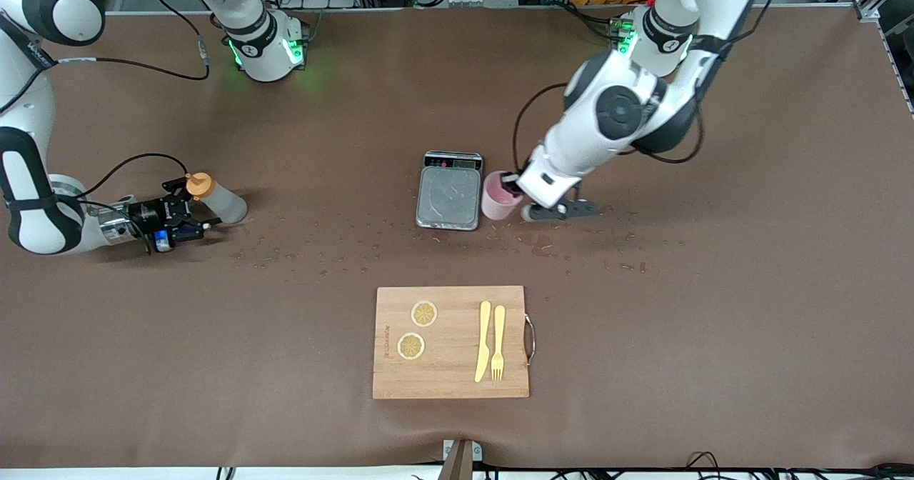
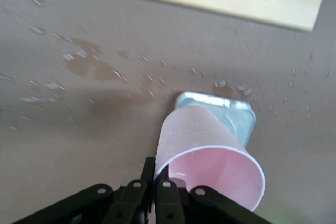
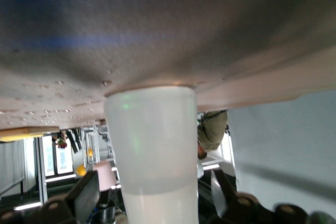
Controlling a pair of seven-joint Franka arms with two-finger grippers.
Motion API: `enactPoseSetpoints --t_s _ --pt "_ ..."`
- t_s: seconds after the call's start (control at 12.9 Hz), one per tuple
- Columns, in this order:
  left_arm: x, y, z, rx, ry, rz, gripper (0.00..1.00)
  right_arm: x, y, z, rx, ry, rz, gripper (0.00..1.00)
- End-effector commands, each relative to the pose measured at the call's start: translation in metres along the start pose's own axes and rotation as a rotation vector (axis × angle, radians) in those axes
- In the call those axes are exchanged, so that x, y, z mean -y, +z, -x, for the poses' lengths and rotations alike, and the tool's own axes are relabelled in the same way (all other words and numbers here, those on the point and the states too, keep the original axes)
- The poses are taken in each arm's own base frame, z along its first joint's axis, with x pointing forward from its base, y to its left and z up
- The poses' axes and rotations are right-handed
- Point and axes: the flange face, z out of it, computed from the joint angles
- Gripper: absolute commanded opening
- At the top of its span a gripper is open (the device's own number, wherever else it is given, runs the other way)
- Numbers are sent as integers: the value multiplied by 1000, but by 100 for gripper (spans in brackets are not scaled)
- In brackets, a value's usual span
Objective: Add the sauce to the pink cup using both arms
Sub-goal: 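Carry the pink cup with the left gripper onto the silver scale, then lower the cup onto the scale and open the left gripper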
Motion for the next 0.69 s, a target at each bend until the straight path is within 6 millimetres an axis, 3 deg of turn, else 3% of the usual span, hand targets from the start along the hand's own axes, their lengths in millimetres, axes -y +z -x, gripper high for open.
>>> enactPoseSetpoints --t_s 0.0,0.15,0.23,0.31,0.46,0.62 --pt "-36 23 9 -12 37 -42 0 2 13 3 17 -5 -5 84" --pt "-69 45 26 3 37 -41 0 8 14 13 5 -8 8 81" --pt "-80 50 25 -14 9 -47 0 8 14 13 6 -9 6 72" --pt "-88 58 22 -32 -67 -58 0 9 14 14 6 -9 8 57" --pt "-94 78 20 -61 -126 -96 0 9 11 18 3 -14 7 33" --pt "-98 94 27 -41 -141 -104 0 11 8 23 3 -20 10 24"
